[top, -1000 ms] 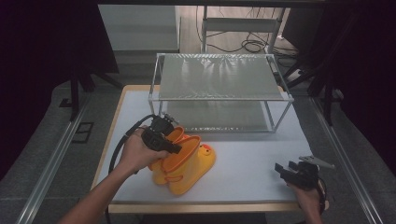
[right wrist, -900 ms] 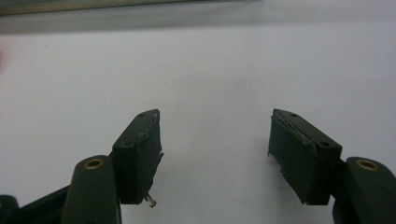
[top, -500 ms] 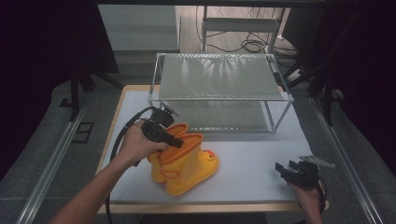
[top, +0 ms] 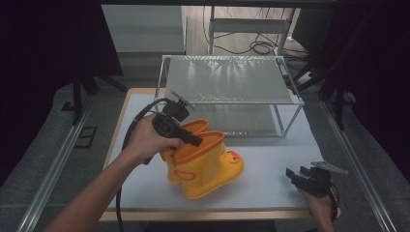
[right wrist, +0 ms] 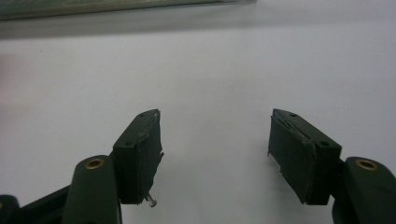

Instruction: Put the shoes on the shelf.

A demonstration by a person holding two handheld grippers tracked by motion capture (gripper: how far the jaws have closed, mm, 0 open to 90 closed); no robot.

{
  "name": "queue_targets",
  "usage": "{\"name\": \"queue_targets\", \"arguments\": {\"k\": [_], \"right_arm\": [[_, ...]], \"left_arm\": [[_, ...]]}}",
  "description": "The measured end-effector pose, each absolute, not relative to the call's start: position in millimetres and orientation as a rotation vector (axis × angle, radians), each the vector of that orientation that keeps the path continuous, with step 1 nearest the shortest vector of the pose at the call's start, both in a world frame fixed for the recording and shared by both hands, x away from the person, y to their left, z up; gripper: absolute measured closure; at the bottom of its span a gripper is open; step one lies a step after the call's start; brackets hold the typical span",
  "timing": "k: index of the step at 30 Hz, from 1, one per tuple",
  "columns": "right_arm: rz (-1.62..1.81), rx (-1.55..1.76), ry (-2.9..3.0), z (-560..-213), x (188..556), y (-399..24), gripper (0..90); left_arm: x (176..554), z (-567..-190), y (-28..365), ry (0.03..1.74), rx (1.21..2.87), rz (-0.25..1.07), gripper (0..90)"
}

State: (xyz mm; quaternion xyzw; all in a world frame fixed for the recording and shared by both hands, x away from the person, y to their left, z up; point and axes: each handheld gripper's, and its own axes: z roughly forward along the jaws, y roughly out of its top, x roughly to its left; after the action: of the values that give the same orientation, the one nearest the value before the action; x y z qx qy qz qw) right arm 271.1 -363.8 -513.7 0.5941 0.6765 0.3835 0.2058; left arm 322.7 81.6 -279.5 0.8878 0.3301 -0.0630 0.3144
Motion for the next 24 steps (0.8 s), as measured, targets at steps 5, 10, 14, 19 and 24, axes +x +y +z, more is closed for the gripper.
{"name": "queue_targets", "arguments": {"k": [5,10,14,19,24], "right_arm": [[1.069,1.661,1.88,-513.8,270.3,-364.7,34.5],[1.066,1.664,1.876,-513.8,270.4,-366.5,34.6],[1.065,1.668,1.876,-513.8,270.7,-367.5,34.7],[1.066,1.676,1.869,-514.2,271.2,-369.1,34.7],[1.06,1.677,1.865,-514.8,270.8,-370.0,34.7]], "left_arm": [[324.7,-261.9,66.6,0.824,2.349,-0.154,82.1],[328.6,-250.4,57.5,0.794,2.363,-0.151,82.1],[333.4,-236.6,48.1,0.761,2.372,-0.144,82.2],[337.6,-220.9,38.9,0.727,2.37,-0.142,82.2],[342.6,-204.5,31.1,0.702,2.353,-0.137,82.2]]}}
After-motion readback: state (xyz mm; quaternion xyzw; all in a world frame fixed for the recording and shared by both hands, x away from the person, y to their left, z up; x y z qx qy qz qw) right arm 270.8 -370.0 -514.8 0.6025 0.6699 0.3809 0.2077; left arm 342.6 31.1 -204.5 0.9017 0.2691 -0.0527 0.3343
